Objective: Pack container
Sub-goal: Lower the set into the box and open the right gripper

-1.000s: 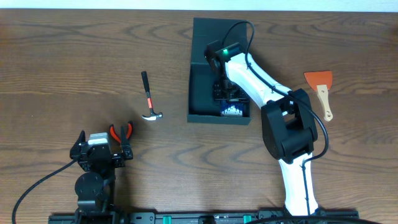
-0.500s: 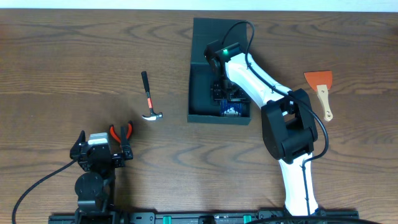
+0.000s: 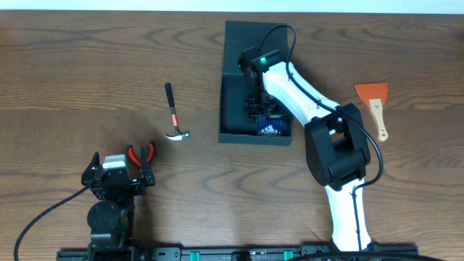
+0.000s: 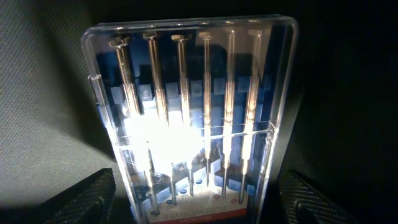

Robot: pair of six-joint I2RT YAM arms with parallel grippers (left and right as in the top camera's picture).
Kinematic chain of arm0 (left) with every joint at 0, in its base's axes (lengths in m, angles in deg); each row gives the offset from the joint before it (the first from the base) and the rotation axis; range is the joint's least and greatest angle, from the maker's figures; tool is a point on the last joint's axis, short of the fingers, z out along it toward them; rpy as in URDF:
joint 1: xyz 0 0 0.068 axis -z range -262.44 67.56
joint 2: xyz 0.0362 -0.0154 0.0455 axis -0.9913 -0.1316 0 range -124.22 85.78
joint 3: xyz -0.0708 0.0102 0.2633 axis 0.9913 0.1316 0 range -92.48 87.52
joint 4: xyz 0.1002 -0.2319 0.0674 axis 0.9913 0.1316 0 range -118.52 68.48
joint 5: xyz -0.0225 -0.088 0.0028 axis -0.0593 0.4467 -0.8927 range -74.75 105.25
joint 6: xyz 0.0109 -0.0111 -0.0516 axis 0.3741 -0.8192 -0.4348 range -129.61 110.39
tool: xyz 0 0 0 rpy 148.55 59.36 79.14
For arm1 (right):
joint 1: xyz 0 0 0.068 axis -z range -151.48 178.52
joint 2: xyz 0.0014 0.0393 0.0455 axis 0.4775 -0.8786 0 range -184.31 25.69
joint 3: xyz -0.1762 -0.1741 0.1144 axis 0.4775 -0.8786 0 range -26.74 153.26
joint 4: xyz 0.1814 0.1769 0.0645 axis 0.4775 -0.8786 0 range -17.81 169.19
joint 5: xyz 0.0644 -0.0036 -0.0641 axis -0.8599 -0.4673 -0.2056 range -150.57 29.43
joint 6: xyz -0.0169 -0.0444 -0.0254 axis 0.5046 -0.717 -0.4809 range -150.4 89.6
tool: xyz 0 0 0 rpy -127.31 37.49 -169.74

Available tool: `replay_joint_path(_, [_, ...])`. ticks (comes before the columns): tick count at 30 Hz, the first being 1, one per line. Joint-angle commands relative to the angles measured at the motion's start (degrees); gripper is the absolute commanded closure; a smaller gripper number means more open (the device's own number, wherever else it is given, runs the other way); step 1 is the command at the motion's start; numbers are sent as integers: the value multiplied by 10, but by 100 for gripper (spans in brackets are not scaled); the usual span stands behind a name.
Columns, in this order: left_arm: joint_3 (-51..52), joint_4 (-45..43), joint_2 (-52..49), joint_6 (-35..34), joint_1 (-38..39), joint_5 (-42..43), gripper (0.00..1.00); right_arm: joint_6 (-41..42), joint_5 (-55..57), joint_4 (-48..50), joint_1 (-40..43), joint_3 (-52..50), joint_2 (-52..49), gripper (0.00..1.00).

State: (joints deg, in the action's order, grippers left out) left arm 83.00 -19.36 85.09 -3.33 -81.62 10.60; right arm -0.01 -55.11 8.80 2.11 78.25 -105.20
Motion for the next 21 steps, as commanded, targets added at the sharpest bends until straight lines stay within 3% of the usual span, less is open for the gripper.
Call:
replay_joint_path(1, [16,7,1,8,1,2,1,-9,-16,2,11,6,3,15])
replay_joint_path(11, [16,6,1,8,1,2,1,-35,-18,-37,14,116,3,30])
replay_joint_path(15, [16,7,1,8,1,2,1,-40,-8,-68,14,180,3,48])
replay_joint_path(21, [16,7,1,8,1,2,1,-43,52,-133,29,278,3,48])
